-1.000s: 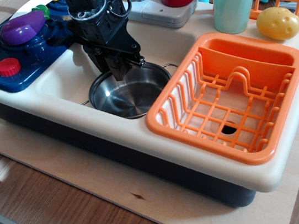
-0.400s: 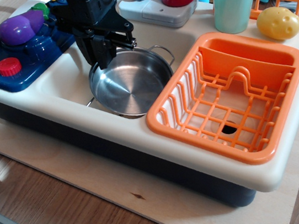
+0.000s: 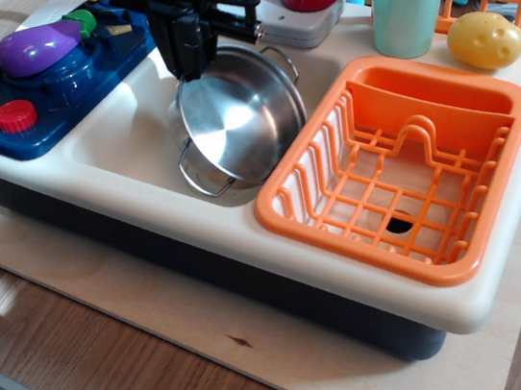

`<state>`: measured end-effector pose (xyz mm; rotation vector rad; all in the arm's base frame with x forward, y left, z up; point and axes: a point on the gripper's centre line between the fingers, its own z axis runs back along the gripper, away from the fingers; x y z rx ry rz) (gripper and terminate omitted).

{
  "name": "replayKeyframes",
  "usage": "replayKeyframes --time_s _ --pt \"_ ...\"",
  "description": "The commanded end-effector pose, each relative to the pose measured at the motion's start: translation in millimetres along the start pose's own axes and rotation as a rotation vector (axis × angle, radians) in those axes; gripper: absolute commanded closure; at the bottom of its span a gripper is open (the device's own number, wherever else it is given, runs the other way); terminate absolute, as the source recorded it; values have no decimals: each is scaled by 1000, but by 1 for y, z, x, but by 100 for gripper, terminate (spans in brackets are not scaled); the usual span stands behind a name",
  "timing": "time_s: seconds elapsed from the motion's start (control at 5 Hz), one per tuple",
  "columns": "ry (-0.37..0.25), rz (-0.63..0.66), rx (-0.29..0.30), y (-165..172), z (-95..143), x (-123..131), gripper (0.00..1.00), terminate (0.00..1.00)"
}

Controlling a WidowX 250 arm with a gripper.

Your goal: Put pan from sink into drying rack

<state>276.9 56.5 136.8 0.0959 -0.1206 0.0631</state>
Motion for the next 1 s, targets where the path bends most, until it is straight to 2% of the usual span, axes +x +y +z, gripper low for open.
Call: replayKeyframes --time_s 0.0,0.2,0.6,0.8 --pt "-62 56 19 1 45 11 100 0" --pt "-58 100 23 -5 67 12 100 0" --pt "-73 224 -80 -35 94 -3 100 0" --pt "-54 279 -134 -53 88 -19 100 100"
